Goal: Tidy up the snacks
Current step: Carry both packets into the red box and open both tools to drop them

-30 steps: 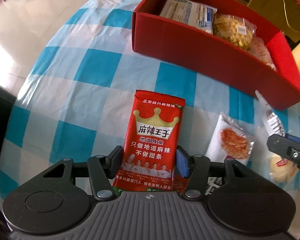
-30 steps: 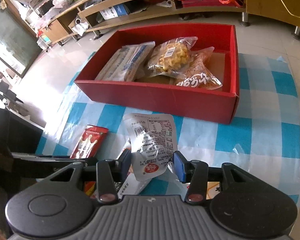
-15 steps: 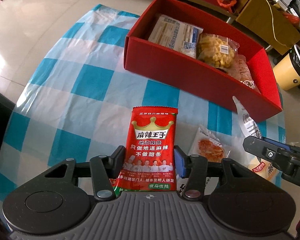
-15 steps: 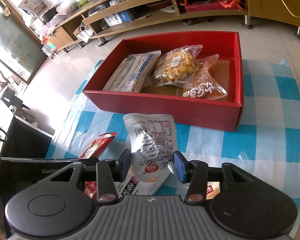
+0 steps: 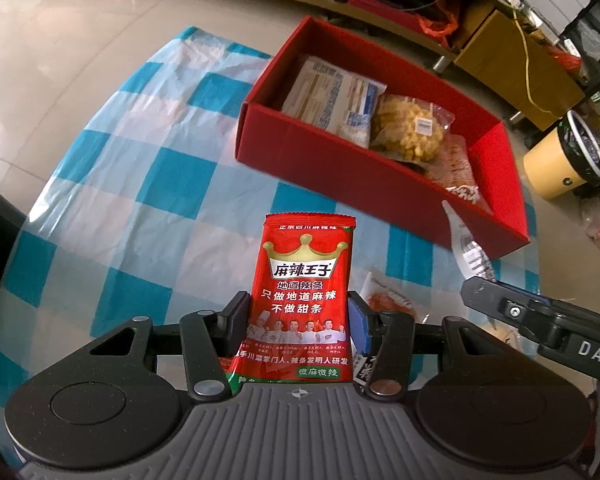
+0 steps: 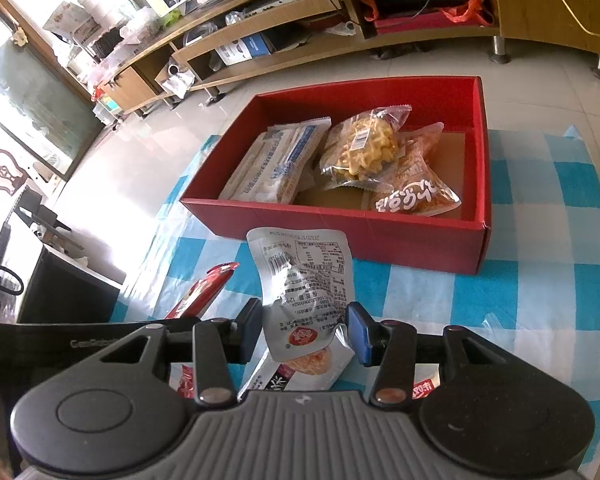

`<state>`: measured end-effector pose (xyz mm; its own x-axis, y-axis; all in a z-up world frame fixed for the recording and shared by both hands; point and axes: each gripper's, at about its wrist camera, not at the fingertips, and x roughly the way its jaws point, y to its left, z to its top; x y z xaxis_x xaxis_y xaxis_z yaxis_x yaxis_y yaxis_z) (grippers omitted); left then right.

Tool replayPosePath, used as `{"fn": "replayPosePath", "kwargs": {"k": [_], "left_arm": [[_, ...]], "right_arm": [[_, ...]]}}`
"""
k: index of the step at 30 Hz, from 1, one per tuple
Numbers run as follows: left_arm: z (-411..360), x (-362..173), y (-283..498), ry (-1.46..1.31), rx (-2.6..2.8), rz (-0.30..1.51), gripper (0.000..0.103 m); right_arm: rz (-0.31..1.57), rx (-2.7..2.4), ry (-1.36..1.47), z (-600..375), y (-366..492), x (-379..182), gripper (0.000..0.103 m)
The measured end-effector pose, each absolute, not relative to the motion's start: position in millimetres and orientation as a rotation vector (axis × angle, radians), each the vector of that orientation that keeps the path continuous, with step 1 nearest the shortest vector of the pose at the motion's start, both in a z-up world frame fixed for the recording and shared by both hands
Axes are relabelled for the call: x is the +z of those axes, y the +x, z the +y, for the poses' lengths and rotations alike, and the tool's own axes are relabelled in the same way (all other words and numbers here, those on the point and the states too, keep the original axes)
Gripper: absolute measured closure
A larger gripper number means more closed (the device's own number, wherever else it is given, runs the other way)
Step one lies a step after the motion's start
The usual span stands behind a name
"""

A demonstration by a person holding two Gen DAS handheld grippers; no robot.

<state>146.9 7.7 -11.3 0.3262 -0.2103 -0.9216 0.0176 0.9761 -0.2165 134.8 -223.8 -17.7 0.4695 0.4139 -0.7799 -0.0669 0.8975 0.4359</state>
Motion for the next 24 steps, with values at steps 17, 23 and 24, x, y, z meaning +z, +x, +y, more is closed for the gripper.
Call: {"fn": "replayPosePath", "kwargs": {"k": [17,23,24], "left_arm": [[-4.1,14.4,163.7,-0.212,-0.192,1.162,0.044],[-8.9,23.5,174.7,-0.219,-0.195,1.131,0.044],[-9.8,24.7,176.5,-0.222,-0.196,1.127,0.044]], "right_arm": [[0.998,0.32,0.43,-227.8,141.2,-3.4,0.06],[0.976,0.315,0.457,-234.2,146.9,2.1,0.06],[0.973,0.315,0.459,-234.5,148.1,2.8,0.06]]}}
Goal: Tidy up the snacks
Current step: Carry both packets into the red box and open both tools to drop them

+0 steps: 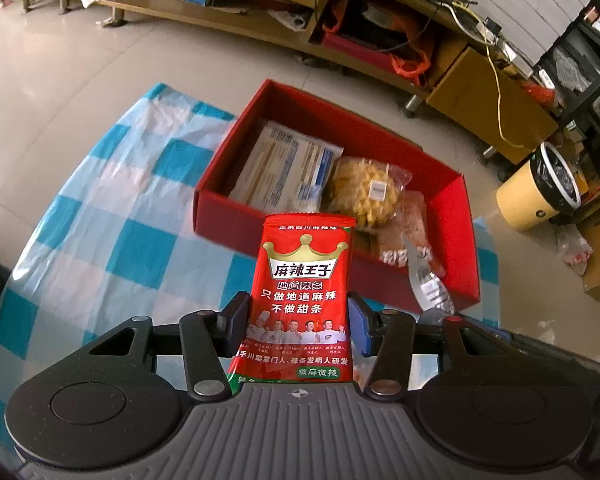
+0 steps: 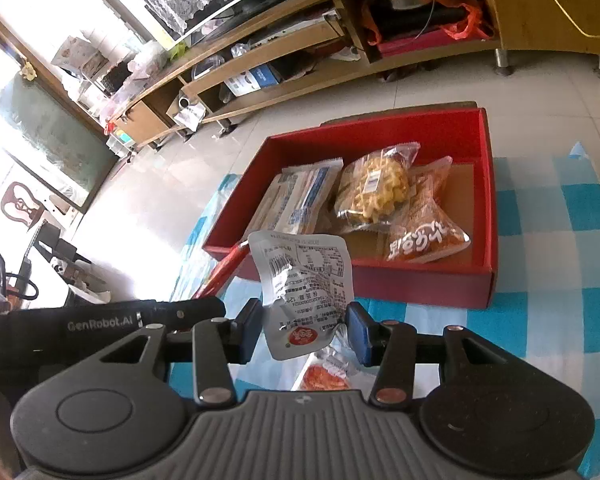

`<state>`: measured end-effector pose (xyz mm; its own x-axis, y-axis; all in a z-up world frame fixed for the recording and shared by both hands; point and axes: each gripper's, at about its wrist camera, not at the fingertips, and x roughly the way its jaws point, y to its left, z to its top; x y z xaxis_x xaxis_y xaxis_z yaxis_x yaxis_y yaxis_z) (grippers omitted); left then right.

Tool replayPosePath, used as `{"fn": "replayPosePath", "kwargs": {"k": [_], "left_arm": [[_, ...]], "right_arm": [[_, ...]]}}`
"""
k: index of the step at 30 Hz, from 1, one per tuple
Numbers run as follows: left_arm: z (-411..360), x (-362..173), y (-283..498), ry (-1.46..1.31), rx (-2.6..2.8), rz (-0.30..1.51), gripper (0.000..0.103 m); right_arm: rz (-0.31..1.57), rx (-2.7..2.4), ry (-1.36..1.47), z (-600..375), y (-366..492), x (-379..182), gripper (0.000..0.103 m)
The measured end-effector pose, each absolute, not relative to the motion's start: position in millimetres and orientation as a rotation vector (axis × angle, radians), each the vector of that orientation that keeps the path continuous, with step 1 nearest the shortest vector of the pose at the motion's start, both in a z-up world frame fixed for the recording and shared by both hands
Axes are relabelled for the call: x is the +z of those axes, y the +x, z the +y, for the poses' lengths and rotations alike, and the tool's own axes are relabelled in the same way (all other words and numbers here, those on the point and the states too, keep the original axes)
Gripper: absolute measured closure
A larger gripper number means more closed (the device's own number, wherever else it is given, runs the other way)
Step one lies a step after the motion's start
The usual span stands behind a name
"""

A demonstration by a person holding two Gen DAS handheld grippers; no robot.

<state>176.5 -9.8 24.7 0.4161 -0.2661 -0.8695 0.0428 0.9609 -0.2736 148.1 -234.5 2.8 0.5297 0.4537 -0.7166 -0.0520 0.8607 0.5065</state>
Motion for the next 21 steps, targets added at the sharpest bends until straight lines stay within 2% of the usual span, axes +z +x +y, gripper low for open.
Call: {"fn": "replayPosePath", "kwargs": {"k": [10,21], "left_arm": [[-28.9,31.1,208.9,-0.201,-0.201,1.084,0.044],[-52.7,-5.5,262.2,-0.147,-0.162,1.126,0.044]], "right_arm": [[0.95,0.304,0.479,-238.3,167.5,6.4,0.06],[0.972,0.225,0.525,-256.5,228.7,-25.5,0.063]]}}
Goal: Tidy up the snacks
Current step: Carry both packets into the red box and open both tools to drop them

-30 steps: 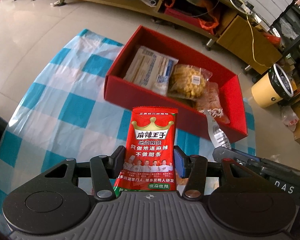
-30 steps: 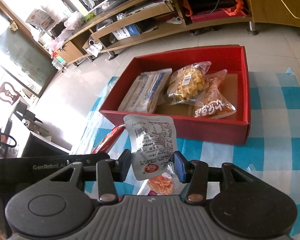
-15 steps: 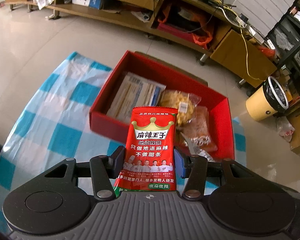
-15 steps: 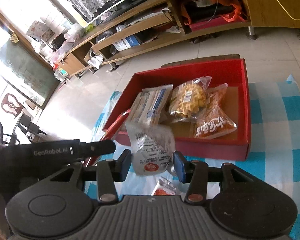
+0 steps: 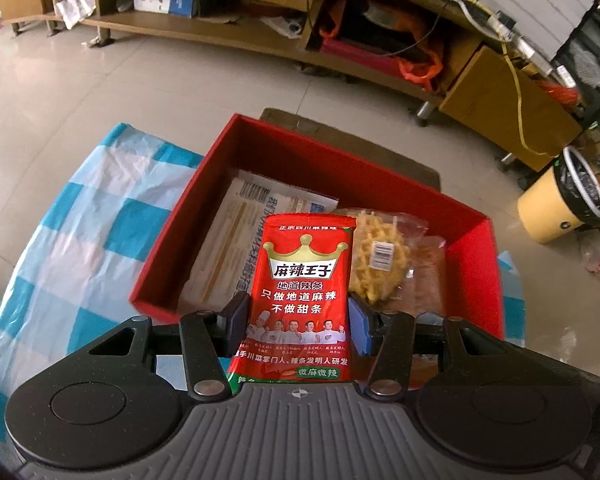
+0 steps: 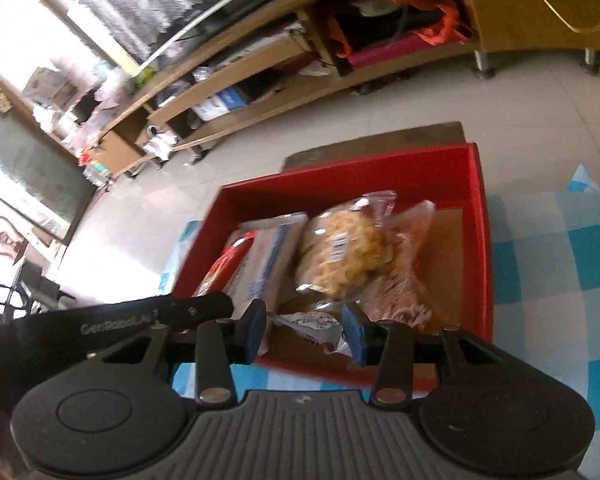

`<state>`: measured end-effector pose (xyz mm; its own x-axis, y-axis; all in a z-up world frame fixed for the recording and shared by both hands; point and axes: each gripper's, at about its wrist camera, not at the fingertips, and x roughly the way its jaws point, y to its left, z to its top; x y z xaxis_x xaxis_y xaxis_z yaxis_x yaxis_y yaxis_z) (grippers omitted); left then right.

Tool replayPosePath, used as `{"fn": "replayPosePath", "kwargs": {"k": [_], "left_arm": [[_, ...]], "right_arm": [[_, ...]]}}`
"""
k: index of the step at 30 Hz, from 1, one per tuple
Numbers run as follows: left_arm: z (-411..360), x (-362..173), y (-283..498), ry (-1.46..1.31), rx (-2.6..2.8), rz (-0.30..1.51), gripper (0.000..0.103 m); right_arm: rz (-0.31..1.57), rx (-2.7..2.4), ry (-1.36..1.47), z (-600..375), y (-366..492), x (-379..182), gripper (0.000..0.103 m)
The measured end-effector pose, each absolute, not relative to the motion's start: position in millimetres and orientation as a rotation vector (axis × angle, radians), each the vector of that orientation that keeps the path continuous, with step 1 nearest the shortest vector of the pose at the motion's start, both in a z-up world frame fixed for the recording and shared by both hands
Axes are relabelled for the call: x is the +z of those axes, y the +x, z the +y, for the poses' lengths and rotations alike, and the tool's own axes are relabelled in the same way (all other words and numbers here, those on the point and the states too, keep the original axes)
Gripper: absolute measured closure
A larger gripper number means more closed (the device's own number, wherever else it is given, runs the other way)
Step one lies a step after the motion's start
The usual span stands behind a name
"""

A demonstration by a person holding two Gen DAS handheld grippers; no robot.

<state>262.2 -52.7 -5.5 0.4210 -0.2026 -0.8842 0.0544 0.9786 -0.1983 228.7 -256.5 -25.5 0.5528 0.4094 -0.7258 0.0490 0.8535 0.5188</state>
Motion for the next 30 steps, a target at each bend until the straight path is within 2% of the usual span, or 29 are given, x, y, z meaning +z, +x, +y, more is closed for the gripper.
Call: {"fn": "replayPosePath", "kwargs": {"k": [13,23,30], "left_arm": [[-62.4,-21.5,283.7,-0.117,-0.128,1.114,0.042],[-58.4,-11.3,278.8,-0.128,-0.116,1.074,0.031],[-55.6,-1.2,267.7,-0.125,-0.126,1.057,0.024]], "right_arm": [[0.94,0.163,0.514,-264.7,267.7,-43.5,0.063],[0.884,0.15,0.5,-271.6,269.3,-31.9,0.061],[0.887,0.16,0.466,-257.7,258.0,-18.7,0.055]]}}
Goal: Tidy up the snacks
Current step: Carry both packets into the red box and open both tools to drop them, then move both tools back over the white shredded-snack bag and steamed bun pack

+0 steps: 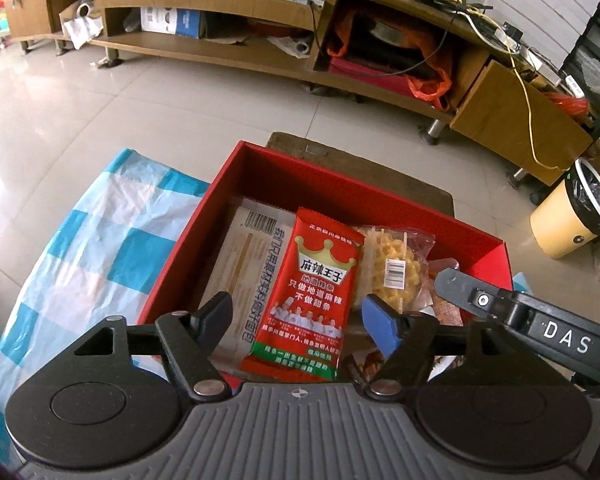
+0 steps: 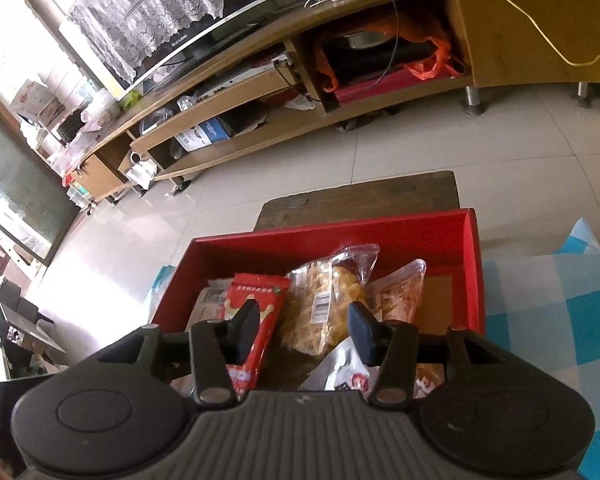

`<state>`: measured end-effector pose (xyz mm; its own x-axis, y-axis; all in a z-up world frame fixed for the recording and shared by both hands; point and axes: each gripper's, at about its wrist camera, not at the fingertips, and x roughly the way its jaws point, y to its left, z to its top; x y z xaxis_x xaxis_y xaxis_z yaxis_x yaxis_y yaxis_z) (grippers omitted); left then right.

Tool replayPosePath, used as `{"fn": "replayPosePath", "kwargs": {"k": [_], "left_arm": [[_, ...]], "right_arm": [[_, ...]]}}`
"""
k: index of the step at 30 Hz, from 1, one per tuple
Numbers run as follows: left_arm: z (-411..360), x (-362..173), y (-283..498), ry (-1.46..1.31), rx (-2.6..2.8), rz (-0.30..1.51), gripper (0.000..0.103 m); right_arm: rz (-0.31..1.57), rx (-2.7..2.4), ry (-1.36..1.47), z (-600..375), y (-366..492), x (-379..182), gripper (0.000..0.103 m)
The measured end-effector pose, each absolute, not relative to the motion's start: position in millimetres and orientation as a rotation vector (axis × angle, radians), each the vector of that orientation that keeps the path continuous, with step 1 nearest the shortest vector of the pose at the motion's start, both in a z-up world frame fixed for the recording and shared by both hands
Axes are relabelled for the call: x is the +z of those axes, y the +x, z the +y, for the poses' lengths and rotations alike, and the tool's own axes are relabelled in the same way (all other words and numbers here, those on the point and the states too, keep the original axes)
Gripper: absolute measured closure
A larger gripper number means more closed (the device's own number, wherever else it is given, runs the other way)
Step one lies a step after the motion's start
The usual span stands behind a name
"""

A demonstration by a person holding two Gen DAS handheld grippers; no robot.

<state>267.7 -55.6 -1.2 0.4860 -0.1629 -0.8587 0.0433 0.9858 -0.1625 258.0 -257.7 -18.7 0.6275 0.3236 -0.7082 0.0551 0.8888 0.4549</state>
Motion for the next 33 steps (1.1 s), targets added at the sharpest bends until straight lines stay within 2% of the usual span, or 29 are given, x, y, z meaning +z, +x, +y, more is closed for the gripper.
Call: {"fn": "replayPosePath", "kwargs": {"k": [10,15,33], "left_arm": [[-49.3,2.8,246.7,-0.097,-0.121,1.062,0.02],[-44.2,2.1,236.2,-0.084,-0.113,1.074,0.019],[-34.8,-3.1,200.7,-0.079,-0.128,1.109,0.017]], "right_arm": [[0.926,0.134,0.438,-257.8,239.5,-16.2,0.052],[0.937,0.133,0.432,-256.0,228.0,-16.6,0.045],[0.974,0.109,0.344,-257.7,178.3,-18.1,0.04]]}}
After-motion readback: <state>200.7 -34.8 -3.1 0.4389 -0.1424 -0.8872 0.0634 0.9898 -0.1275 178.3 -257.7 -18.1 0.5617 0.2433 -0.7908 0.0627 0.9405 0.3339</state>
